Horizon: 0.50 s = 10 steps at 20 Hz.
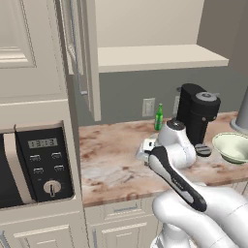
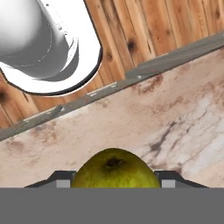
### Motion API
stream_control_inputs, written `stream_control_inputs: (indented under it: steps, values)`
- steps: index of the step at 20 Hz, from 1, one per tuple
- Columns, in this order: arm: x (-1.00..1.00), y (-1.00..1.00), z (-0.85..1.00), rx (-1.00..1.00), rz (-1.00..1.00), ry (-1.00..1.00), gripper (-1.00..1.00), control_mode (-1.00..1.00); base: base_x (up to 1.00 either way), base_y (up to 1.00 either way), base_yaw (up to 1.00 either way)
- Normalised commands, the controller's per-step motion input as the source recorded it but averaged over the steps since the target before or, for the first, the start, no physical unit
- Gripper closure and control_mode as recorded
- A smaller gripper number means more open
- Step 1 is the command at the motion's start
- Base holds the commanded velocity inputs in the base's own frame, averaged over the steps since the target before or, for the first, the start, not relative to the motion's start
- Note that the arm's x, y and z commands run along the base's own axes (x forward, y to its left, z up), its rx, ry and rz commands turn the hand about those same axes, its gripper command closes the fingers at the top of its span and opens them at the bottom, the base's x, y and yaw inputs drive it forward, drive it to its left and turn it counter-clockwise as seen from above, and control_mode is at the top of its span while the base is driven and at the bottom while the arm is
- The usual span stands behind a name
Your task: Pick both bowls and place them on the counter. Then place the pear in one bowl and place the marshmallow in the other bowl.
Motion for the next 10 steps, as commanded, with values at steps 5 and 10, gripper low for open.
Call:
stream_control_inputs:
  steps: [5,10]
  values:
    - [-0.29,-0.46,0.14,-0.05,-0.04,-0.14,1.00,-1.00,0.00,0.00,0.00]
    - [-0.02,-0.53,0.04,-0.17,-0.09,-0.20,1.00,-1.00,0.00,0.00,0.00]
